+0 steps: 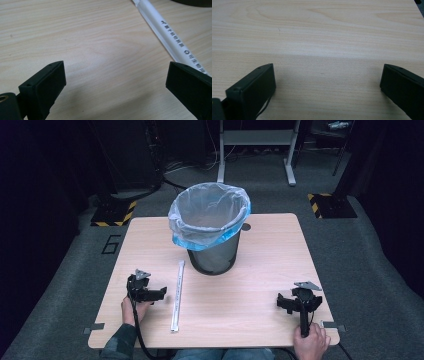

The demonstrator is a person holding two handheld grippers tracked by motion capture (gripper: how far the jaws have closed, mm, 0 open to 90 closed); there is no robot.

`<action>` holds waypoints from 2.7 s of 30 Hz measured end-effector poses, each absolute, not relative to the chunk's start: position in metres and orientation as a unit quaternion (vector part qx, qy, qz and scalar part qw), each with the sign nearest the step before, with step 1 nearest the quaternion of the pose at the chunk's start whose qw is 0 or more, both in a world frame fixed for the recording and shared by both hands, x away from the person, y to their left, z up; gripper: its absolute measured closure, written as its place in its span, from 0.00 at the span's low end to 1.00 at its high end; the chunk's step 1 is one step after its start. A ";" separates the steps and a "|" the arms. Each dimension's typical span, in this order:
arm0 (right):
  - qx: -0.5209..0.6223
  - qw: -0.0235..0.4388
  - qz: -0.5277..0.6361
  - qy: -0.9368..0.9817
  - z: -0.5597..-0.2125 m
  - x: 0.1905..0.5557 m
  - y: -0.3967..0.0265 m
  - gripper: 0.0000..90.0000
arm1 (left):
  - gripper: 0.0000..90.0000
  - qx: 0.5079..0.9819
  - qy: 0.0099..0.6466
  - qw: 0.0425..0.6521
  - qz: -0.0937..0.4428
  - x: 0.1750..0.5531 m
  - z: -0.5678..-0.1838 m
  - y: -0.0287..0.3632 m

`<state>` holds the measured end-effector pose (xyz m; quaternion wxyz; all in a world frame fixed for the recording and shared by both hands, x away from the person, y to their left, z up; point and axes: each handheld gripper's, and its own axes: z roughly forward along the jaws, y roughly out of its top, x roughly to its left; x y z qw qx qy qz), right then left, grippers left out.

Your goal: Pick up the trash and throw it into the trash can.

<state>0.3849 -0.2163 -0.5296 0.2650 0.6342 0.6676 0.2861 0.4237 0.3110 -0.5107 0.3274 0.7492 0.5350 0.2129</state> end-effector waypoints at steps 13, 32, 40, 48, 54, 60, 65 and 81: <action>0.636 0.266 0.285 0.666 -0.530 0.385 -0.216 0.00 | 0.04 0.768 0.522 0.326 0.176 0.437 -0.506 0.281; 0.636 0.265 0.285 0.666 -0.529 0.384 -0.216 0.00 | 0.26 0.803 0.499 0.278 0.169 0.445 -0.513 0.247; 0.636 0.266 0.285 0.666 -0.529 0.384 -0.216 0.00 | 0.53 0.803 0.500 0.279 0.169 0.441 -0.509 0.252; 0.634 0.266 0.285 0.668 -0.529 0.384 -0.217 0.00 | 0.77 0.798 0.503 0.283 0.173 0.437 -0.508 0.258; 0.634 0.266 0.284 0.668 -0.529 0.384 -0.217 0.00 | 0.86 0.795 0.503 0.290 0.177 0.435 -0.509 0.261; 0.634 0.266 0.284 0.668 -0.529 0.384 -0.217 0.00 | 0.86 0.791 0.505 0.294 0.180 0.433 -0.510 0.266; 0.634 0.266 0.284 0.668 -0.529 0.384 -0.217 0.00 | 0.86 0.786 0.506 0.303 0.184 0.431 -0.506 0.272; 0.634 0.266 0.284 0.668 -0.529 0.384 -0.217 0.00 | 0.86 0.760 0.513 0.357 0.179 0.429 -0.480 0.287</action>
